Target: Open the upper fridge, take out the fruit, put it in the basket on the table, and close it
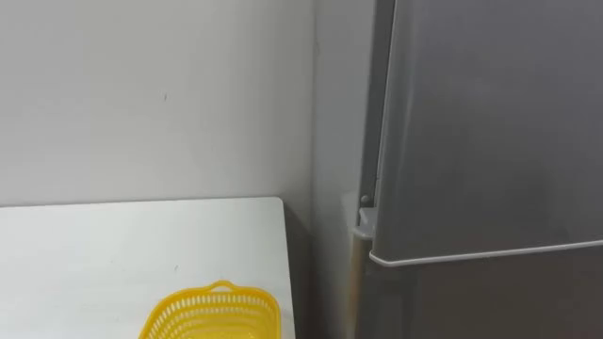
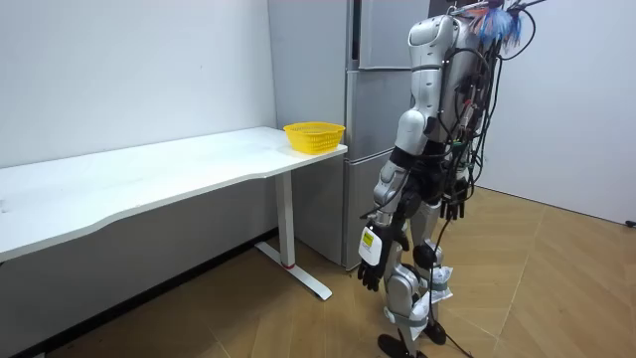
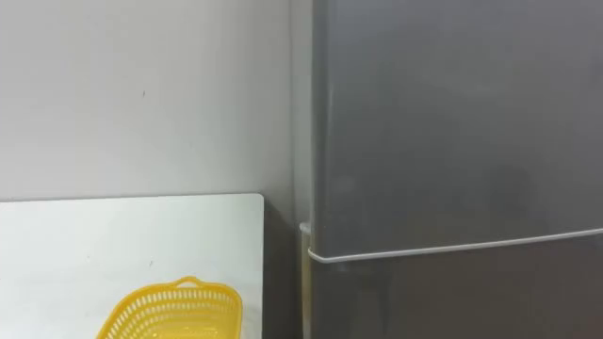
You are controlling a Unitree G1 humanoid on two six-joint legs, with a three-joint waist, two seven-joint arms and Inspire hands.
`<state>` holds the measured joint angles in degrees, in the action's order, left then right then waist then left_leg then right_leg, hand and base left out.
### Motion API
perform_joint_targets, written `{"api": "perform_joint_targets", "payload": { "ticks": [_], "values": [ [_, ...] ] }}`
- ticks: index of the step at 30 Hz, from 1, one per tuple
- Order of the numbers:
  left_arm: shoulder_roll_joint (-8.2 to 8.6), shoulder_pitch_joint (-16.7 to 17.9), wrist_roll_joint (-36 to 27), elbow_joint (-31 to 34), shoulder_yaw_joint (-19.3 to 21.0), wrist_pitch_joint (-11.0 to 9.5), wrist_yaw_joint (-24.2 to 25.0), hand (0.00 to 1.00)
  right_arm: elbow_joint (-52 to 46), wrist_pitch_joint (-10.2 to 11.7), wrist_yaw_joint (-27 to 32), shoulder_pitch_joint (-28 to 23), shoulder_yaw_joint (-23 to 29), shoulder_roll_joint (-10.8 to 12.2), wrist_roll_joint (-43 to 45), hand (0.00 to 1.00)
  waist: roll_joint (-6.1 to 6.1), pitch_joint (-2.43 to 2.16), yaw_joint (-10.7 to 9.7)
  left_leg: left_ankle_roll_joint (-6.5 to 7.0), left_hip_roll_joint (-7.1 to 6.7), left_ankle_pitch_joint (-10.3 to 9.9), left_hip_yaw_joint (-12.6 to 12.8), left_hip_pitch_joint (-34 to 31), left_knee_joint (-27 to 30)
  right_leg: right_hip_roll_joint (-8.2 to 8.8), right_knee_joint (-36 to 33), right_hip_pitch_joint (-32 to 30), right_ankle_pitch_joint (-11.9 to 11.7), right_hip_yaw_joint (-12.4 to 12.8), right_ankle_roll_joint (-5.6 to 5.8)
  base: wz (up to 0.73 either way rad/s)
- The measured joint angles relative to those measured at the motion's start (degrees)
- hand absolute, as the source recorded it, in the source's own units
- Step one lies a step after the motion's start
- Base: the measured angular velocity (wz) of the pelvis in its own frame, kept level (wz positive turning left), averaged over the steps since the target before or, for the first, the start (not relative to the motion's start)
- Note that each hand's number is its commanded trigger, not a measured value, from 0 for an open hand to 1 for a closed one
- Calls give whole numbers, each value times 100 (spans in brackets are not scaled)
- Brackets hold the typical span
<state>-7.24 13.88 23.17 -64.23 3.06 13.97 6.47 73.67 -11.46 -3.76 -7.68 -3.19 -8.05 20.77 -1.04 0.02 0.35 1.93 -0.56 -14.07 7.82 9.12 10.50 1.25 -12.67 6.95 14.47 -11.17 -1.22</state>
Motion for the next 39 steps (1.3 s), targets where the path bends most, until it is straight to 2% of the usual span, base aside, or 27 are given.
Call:
{"api": "perform_joint_targets", "payload": {
  "ticks": [25, 30, 35, 39],
  "values": [
    [0, -32, -20, -28, -1, -10, 28, 0, 11, 10, 60, -8, -62, 0, -4, 0, -7, -5, -1, 0, -5, 0, -10, -6, 38, 10, -6, 18, -8, -14, 5, 0],
    [17, -44, -211, -119, -3, -11, -135, 0, 16, 5, 115, -41, -62, 1, -10, 0, 1, -5, -18, 0, -4, 0, -12, 3, 55, 11, -2, 43, -14, -24, 2, 0],
    [16, -65, -668, -218, 12, -20, -354, 0, 26, 6, 106, -41, -61, 5, -96, 0, 12, -4, -26, 0, -4, 0, -20, 17, 74, 19, 4, 78, -14, -60, 2, 3],
    [15, -62, -1073, -124, 332, -29, -711, 0, 21, 7, 128, -39, 59, 6, -86, 0, 38, -5, -18, 5, 0, -4, -35, 3, 39, 20, 0, 62, -14, -110, 2, 6]
  ]
}}
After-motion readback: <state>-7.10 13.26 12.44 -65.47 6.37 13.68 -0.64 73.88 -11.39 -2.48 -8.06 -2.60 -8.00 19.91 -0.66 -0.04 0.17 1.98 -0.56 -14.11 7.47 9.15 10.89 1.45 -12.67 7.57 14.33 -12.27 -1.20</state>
